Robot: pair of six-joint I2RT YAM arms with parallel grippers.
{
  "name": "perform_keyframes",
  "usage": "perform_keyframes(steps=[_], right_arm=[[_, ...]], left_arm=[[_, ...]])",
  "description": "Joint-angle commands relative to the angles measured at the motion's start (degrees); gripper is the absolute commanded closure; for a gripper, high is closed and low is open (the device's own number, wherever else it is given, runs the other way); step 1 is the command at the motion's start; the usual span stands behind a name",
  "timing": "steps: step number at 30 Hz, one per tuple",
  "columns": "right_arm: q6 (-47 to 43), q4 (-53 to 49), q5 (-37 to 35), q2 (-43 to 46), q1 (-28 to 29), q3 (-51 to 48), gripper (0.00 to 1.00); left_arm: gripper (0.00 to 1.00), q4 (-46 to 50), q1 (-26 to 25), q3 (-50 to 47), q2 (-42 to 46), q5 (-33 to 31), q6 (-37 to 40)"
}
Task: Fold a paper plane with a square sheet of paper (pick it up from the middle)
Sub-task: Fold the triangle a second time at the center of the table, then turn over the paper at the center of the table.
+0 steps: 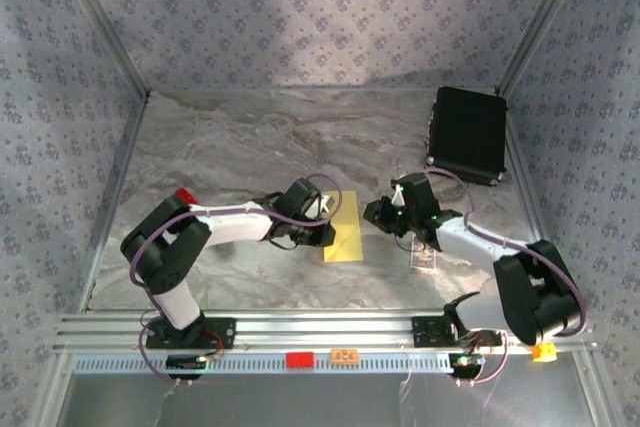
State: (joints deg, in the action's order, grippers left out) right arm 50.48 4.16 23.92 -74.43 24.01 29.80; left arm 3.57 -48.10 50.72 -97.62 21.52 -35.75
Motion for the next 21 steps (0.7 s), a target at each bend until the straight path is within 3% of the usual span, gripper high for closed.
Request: perform_keyframes(steps=[1,21], right_arm=[[0.62,-4.83,-0.98,1.84,1.18,-2.84,0.78],[4.23,-9.92,-2.2,1.84,9.08,-2.58,0.67]], left_arm=[[0.88,3.89,0.46,4.16,1.03,-0.84,3.29],[0.93,5.57,2.82,5.86,-6.77,-0.1,5.2]])
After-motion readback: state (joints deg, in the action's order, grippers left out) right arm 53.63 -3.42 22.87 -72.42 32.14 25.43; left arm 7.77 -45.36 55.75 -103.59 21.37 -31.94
